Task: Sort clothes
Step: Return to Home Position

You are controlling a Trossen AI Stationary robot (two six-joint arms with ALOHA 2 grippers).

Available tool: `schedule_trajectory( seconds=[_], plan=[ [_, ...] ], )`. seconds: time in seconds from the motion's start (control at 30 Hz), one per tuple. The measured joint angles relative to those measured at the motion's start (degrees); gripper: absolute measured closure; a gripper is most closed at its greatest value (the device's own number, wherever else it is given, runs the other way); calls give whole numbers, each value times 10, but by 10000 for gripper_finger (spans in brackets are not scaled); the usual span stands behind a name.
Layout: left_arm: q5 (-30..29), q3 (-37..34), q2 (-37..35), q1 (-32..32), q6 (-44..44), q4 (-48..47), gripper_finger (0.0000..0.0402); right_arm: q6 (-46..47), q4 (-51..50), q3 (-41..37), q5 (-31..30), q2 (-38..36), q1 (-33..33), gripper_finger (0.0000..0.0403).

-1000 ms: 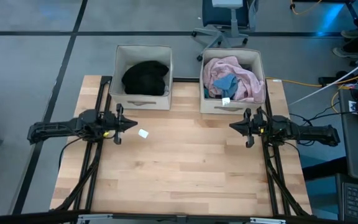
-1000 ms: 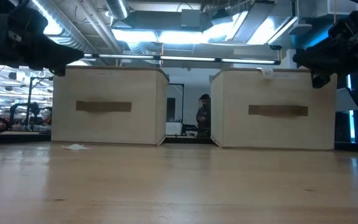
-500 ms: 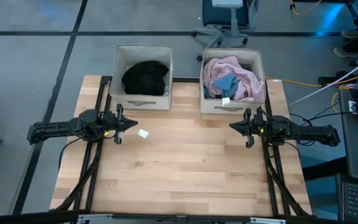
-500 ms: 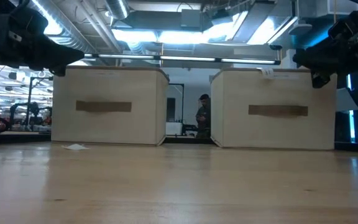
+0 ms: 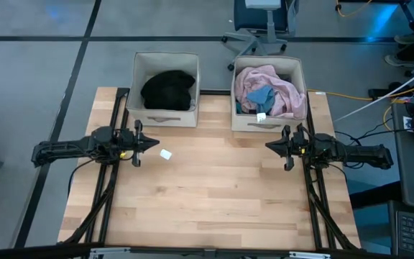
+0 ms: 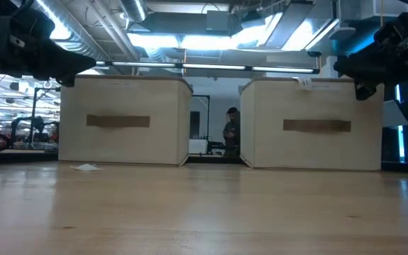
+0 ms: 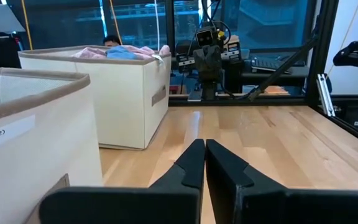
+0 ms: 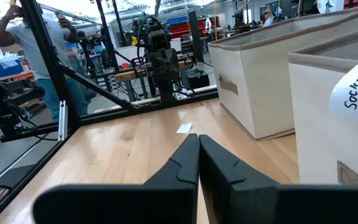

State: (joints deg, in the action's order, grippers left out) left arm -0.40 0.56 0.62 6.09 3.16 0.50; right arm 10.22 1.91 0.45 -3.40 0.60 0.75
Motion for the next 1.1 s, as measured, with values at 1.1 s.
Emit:
schedule_trajectory(
  seconds=[1.1],
  plan=[
    [0,0,0,0,-2,0,395,0,1,0,0,0,0,391]
  ],
)
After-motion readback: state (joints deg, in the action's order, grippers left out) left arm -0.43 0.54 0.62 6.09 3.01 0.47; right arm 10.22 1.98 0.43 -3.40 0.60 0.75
